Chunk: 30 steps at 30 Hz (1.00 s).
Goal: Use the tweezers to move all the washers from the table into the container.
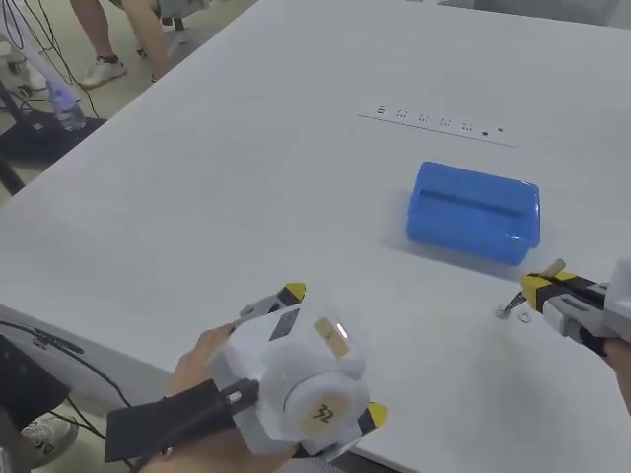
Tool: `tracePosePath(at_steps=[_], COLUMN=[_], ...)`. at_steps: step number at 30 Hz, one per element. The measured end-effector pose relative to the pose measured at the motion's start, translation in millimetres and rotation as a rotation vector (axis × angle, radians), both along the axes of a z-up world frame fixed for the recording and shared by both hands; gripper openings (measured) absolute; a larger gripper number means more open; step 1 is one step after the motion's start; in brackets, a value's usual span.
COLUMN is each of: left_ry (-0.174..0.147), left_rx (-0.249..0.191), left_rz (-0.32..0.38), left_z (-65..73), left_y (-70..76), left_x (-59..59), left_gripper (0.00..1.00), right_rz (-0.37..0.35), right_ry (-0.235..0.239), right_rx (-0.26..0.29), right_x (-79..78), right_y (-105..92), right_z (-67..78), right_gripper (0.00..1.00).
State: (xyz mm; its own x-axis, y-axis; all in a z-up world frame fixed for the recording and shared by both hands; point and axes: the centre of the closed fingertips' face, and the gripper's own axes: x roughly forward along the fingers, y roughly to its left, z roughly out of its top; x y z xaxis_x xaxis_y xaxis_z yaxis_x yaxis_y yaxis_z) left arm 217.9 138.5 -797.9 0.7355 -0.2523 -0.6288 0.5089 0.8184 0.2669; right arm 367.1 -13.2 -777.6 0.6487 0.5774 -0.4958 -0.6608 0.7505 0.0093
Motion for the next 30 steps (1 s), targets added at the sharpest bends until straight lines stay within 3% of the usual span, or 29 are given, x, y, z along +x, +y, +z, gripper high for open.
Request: tracePosePath(at_steps=[7,11,16,22,27,30], left_ry=[-0.002,0.000,0.006,0.012,0.017,0.015], left_rx=[0.001,0.002,0.003,0.006,0.009,0.001], left_rz=[0.007,0.004,0.003,0.004,0.003,0.013], left_z=[0.3,-0.2,-1.0,-2.5,-3.5,-2.9], left_y=[1.2,0.9,0.6,1.0,1.1,2.2], left_x=[0.7,0.3,-0.2,-0.5,-0.9,0.0], left_gripper=[0.90,0.90,0.89,0.89,0.90,0.90], right_rz=[-0.014,-0.020,-0.026,-0.036,-0.028,-0.023], right_ry=[-0.028,-0.061,-0.114,-0.127,-0.107,-0.092], right_rx=[0.095,0.111,0.114,0.073,0.044,0.036], right_x=[15.5,27.4,56.0,77.8,90.4,89.6], right_y=[3.5,7.0,14.0,23.1,31.8,35.3], right_z=[33.2,47.3,62.7,54.0,31.7,22.7], right_gripper=[0.01,0.01,0.01,0.01,0.01,0.01])
